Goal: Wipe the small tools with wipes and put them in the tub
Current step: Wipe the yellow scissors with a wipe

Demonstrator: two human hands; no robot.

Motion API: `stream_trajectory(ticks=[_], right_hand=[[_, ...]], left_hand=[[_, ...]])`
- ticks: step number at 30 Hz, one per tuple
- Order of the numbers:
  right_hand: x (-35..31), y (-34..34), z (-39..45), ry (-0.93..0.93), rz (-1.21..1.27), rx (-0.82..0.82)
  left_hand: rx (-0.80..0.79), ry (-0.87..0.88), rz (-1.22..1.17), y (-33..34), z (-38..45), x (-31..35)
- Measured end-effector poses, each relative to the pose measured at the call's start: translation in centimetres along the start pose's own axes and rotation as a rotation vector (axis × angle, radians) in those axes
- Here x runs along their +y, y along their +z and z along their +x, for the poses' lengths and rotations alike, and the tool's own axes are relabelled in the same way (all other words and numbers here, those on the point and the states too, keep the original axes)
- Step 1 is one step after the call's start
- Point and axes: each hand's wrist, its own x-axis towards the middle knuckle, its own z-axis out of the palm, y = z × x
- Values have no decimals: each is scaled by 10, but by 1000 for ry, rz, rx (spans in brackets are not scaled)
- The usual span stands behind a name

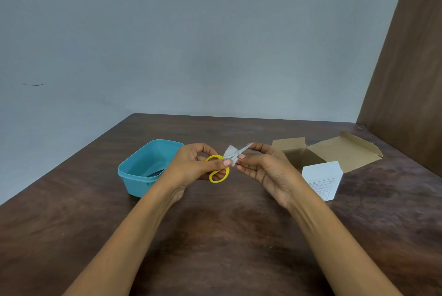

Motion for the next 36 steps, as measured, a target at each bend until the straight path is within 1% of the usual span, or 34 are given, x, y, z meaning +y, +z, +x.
stream_trajectory(ticks=[5,12,16,18,23,26,28,30,33,36], right_hand=[[-5,-1,-3,-22,29,32],[-9,-4,-1,-101,88,80],[-10,-4,-1,-201,48,117],[-8,-3,1,-309,-70,162],[-2,-2,0,-734,-532,329],[1,0,-3,-868,-686,368],[2,-1,-2,-888,-702,418],[0,-4,1,-845,-616,474],[-3,-9,5,-748,-461,509],[-3,-7,4,-798,-495,524]], left_hand=[[-16,-14,-37,0,-1,2],[-3,-20,-67,-2,-1,2],[7,-31,-77,-2,-1,3],[14,-32,-88,-2,-1,3],[64,-15,-123,-1,-1,2],[91,-6,-115,0,-1,2],[91,1,-120,0,0,2],[70,7,-133,0,0,2],[46,13,-128,0,-1,2],[70,26,-102,0,0,2]])
